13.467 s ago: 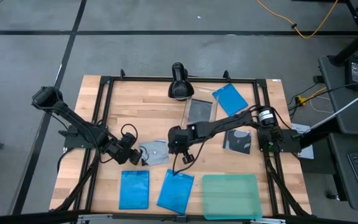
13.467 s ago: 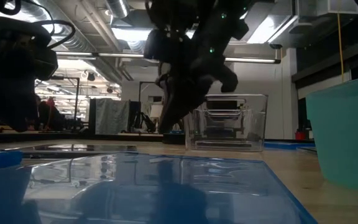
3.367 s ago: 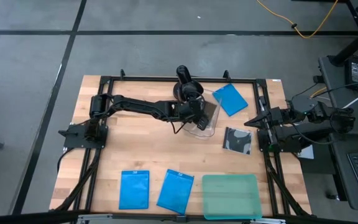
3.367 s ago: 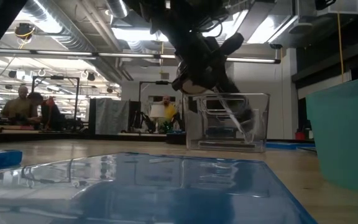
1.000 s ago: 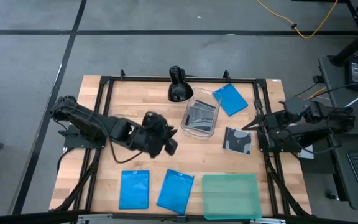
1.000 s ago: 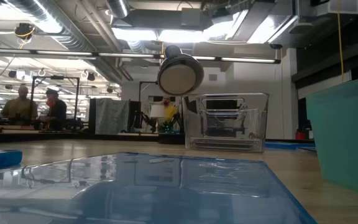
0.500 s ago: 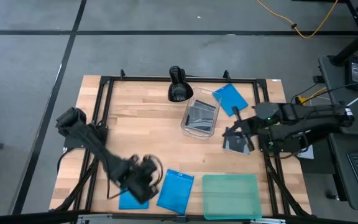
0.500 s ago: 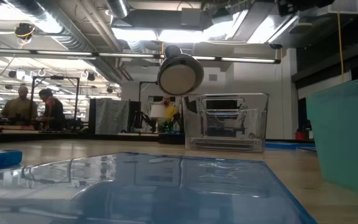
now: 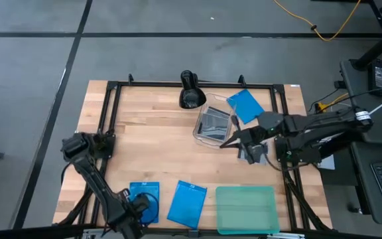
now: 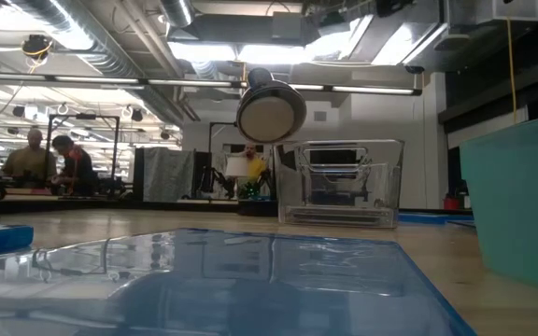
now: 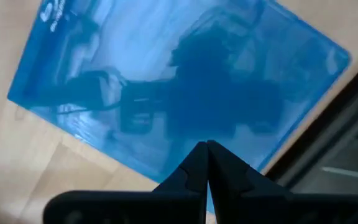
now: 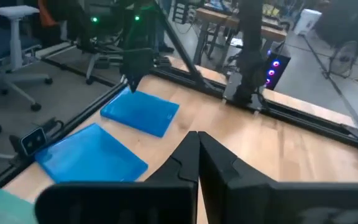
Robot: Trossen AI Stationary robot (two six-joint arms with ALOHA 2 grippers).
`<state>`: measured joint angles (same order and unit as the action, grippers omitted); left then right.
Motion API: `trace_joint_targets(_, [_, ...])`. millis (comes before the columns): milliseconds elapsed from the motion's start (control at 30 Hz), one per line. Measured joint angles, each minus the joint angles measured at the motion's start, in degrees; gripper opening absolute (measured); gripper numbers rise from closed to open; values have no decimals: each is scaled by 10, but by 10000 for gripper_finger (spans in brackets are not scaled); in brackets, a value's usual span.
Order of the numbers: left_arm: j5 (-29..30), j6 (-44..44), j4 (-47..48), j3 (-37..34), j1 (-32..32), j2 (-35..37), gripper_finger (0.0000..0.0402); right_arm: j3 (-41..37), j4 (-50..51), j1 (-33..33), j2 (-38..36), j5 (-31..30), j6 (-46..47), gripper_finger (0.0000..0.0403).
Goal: Pick & place jewel cases by type
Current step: Put the bottom left blue CD case into the light green bin
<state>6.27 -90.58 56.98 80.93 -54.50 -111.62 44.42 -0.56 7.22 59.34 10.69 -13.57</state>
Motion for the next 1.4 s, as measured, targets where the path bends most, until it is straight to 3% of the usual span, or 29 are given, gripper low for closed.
trace_joint_targets(367, [7,114,-29,-5,48,-47,1,0,-36,29,73,1,16,6])
trace_joint_targets(600, [25,178,-32,-50,113,-39,2,0,-36,29,78,1,24,6])
trace_joint_targets(900, [95,314,-25,-64,213,-40,2,0,-26,29,77,12,24,6])
trace_joint_targets(1033, [100,358,-27,-65,252,-40,2,0,-4,29,77,12,19,6])
trace_joint_targets(1200, [145,329,-10,-71,254,-3,2,0,16,28,77,12,27,6])
trace_joint_targets(1400, [167,259,58,-67,250,111,2,1,20,13,93,11,24,6])
